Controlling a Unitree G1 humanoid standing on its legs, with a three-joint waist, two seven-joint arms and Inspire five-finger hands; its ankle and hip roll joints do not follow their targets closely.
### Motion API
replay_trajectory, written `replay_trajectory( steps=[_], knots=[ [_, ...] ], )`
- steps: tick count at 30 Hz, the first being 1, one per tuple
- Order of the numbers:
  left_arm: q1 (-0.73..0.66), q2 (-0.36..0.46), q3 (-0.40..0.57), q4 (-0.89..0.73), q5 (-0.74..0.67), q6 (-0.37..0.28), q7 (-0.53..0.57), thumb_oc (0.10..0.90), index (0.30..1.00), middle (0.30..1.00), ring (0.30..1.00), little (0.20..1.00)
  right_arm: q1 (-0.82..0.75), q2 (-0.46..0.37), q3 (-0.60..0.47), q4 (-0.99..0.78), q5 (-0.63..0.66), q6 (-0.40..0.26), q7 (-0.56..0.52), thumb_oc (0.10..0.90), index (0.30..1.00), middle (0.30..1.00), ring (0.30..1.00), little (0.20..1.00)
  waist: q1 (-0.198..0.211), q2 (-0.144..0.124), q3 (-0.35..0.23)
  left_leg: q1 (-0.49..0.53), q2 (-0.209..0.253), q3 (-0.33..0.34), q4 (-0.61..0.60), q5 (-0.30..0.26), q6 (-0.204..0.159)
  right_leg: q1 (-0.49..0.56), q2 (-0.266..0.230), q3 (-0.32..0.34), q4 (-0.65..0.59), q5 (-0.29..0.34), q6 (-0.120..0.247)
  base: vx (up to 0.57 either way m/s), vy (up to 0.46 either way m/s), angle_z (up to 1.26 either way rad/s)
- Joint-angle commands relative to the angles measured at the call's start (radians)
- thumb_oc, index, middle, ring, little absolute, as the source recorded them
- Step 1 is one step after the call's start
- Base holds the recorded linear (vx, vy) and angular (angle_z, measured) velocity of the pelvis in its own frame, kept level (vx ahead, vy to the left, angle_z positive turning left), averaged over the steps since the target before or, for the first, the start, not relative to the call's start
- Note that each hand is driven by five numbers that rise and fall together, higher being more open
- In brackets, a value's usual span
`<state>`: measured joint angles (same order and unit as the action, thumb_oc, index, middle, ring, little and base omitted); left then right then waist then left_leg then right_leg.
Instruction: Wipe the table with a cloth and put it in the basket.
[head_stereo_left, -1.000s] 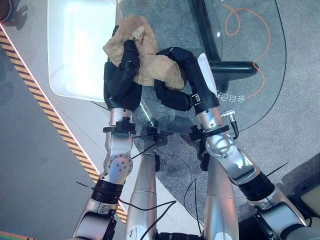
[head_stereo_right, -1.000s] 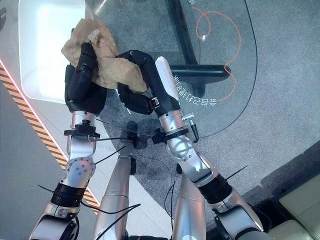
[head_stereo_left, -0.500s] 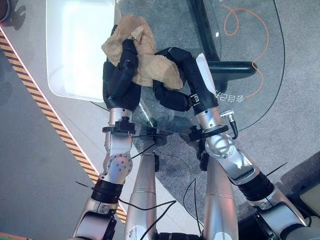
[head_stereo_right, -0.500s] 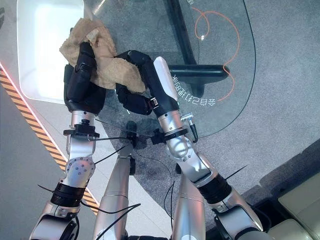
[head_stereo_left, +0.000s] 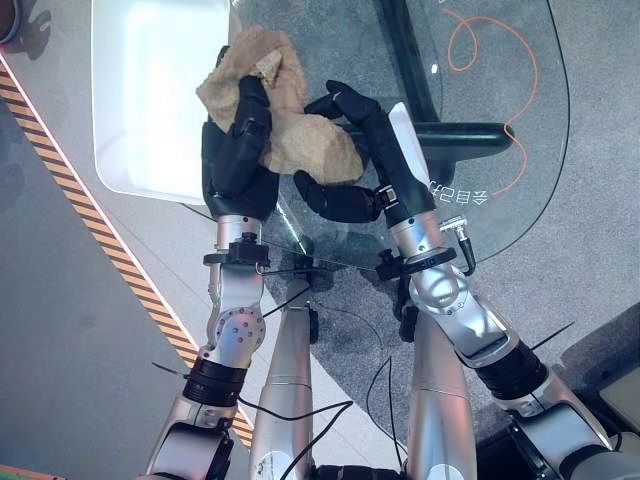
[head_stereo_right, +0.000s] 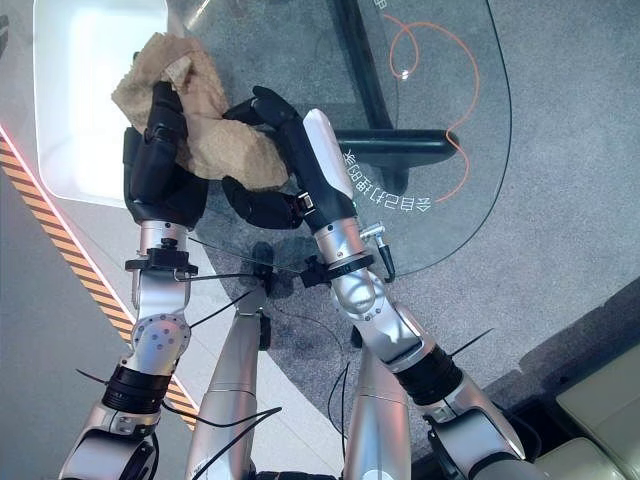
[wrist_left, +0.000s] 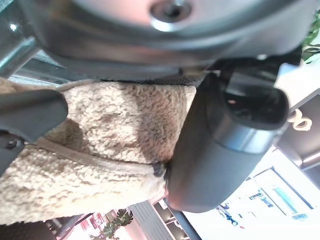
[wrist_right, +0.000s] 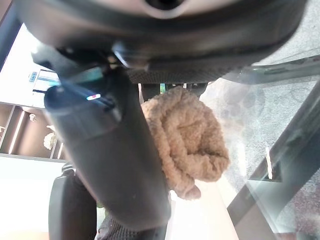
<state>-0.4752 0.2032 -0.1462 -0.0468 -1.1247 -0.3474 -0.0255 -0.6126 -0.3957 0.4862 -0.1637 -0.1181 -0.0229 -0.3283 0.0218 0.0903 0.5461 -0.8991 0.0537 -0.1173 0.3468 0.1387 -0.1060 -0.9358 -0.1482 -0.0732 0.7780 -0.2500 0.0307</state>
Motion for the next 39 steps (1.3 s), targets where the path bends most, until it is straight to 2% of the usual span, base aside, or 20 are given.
replay_trajectory(
  steps=[1,14,20,29,39],
  knots=[
    [-0.103,-0.003,0.019,-0.154,0.077,-0.149,-0.027,0.100,0.300,0.300,0.300,0.200,-0.133,0.062,-0.055,-0.118,-0.021,-0.085,-0.011,0.800,0.900,0.900,0.900,0.900,0.018,-0.031,-0.026,0.038,-0.114,0.113,0.043,-0.117,0.124,0.031,0.094,-0.033,-0.253,0.179,-0.005,0.00,0.000,0.00],
    [-0.129,0.005,0.056,-0.139,0.154,-0.233,0.087,0.100,0.300,0.300,0.300,0.200,-0.155,0.072,-0.056,-0.106,-0.022,-0.081,-0.010,0.800,0.900,0.900,0.900,0.900,0.024,-0.032,-0.026,0.042,-0.115,0.110,0.041,-0.113,0.120,0.038,0.093,-0.037,-0.255,0.178,-0.005,0.00,0.000,0.00],
    [-0.152,0.016,0.081,-0.127,0.209,-0.295,0.144,0.100,0.300,0.300,0.300,0.200,-0.170,0.068,-0.054,-0.100,-0.014,-0.073,-0.010,0.800,0.900,0.900,0.900,0.900,0.025,-0.031,-0.026,0.046,-0.116,0.110,0.038,-0.111,0.116,0.041,0.093,-0.035,-0.255,0.176,-0.006,0.00,0.000,0.00],
    [-0.192,0.027,0.099,-0.115,0.322,-0.334,0.256,0.100,0.300,0.300,0.300,0.200,-0.183,0.068,-0.051,-0.079,-0.015,-0.061,-0.019,0.800,0.900,0.900,0.900,0.900,0.024,-0.033,-0.026,0.048,-0.115,0.111,0.034,-0.110,0.112,0.043,0.094,-0.035,-0.261,0.174,-0.007,0.00,0.000,0.00],
    [-0.249,0.043,0.123,-0.069,0.433,-0.396,0.416,0.100,0.300,0.300,0.300,0.200,-0.180,0.060,-0.070,-0.041,-0.001,-0.056,-0.075,0.800,0.900,0.900,0.900,0.900,0.009,-0.033,-0.026,0.053,-0.112,0.116,0.032,-0.112,0.106,0.048,0.090,-0.026,-0.272,0.176,-0.004,0.00,0.000,0.00]
  ],
)
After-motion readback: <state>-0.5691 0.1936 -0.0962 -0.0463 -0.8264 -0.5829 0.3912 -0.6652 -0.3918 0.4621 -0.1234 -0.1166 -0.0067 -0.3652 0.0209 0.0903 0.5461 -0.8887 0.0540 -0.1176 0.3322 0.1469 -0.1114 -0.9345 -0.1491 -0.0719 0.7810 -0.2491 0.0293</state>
